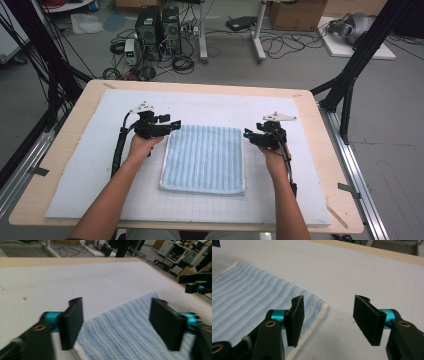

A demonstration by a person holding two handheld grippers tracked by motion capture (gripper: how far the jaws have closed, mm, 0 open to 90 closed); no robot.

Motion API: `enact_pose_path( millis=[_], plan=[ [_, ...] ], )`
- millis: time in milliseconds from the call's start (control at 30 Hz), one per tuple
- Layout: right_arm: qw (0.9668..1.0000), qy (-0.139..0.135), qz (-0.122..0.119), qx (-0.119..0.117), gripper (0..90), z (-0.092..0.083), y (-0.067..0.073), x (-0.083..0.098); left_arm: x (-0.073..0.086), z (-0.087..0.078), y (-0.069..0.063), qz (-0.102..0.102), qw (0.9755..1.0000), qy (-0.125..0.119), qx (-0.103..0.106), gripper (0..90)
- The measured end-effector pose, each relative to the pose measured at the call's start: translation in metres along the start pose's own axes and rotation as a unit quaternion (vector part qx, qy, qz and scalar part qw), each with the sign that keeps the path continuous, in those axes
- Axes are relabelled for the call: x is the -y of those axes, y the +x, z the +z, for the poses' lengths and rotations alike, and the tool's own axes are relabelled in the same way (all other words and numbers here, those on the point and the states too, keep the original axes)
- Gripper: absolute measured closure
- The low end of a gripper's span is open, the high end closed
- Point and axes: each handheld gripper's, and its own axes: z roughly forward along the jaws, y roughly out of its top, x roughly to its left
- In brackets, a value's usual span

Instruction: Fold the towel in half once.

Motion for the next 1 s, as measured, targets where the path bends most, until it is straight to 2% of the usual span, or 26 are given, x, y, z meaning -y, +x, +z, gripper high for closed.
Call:
enact_pose_path(
  millis=[33,100,167,267,300,367,433,533,600,667,833,1000],
  plan=[
    [1.0000,-0.003,-0.009,0.000,36.0,-0.005,-0.001,0.001,-0.001,-0.002,-0.002,0.007,1.0000,-0.005,0.002,14.7],
    [0.9999,-0.003,-0.012,0.002,25.6,-0.015,-0.001,0.003,-0.001,-0.007,-0.006,0.019,0.9997,-0.009,0.012,14.1],
    [0.9999,-0.002,-0.013,0.002,20.2,-0.024,-0.001,0.004,0.001,-0.014,-0.007,0.026,0.9994,-0.012,0.018,14.2],
    [0.9995,-0.006,-0.030,-0.010,19.4,-0.037,0.001,0.004,0.001,-0.026,-0.008,0.048,0.9982,-0.016,0.033,18.0],
    [0.9992,-0.010,-0.036,-0.012,19.3,-0.041,0.003,0.004,0.002,-0.031,-0.009,0.059,0.9972,-0.030,0.035,18.1],
    [0.9989,-0.015,-0.043,-0.014,16.9,-0.046,0.005,0.006,0.003,-0.039,-0.011,0.074,0.9961,-0.038,0.029,19.0],
    [0.9990,-0.013,-0.041,-0.011,12.2,-0.047,0.006,0.008,0.004,-0.045,-0.012,0.072,0.9965,-0.033,0.027,19.5],
    [0.9991,-0.021,-0.033,-0.016,11.2,-0.048,0.004,0.013,0.005,-0.049,-0.013,0.065,0.9973,-0.023,0.024,19.4],
    [0.9989,-0.021,-0.040,-0.016,11.0,-0.048,0.003,0.015,0.006,-0.050,-0.012,0.059,0.9979,-0.021,0.019,17.5],
    [0.9990,-0.023,-0.034,-0.020,11.0,-0.048,0.003,0.018,0.005,-0.051,-0.011,0.052,0.9982,-0.024,0.019,16.2],
    [0.9989,-0.029,-0.033,-0.020,11.0,-0.049,0.003,0.018,0.003,-0.054,-0.014,0.054,0.9982,-0.025,0.012,16.9],
    [0.9986,-0.037,-0.024,-0.027,11.0,-0.053,0.004,0.018,0.001,-0.053,-0.015,0.051,0.9982,-0.029,0.015,16.9]
  ],
)
